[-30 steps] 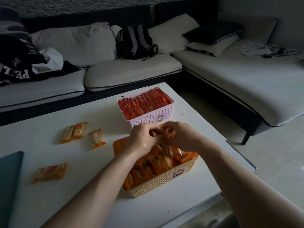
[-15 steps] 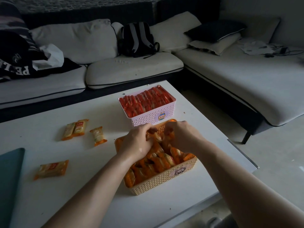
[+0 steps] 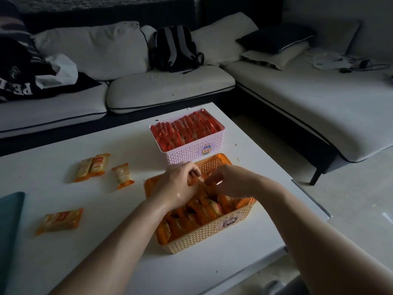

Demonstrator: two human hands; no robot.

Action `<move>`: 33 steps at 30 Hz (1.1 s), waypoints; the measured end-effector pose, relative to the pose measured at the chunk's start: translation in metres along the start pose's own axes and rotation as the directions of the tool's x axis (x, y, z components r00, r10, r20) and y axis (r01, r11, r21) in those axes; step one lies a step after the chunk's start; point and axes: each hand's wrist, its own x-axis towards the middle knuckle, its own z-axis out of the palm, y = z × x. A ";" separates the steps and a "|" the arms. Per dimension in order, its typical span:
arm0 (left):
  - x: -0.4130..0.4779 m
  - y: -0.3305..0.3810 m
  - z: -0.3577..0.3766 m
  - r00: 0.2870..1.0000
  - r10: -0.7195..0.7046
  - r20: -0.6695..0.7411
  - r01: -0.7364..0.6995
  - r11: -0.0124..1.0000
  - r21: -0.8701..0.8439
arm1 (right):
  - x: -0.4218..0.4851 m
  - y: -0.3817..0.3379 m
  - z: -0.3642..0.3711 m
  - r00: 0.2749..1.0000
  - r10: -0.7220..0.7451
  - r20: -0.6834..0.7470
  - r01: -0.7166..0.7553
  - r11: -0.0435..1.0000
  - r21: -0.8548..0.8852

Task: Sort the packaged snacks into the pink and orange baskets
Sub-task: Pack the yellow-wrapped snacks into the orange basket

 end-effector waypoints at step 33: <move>0.040 0.020 -0.023 0.981 -0.112 0.161 0.132 0.984 -0.120 | 0.027 0.019 -0.005 0.790 0.209 -0.576 -0.118 0.974 0.191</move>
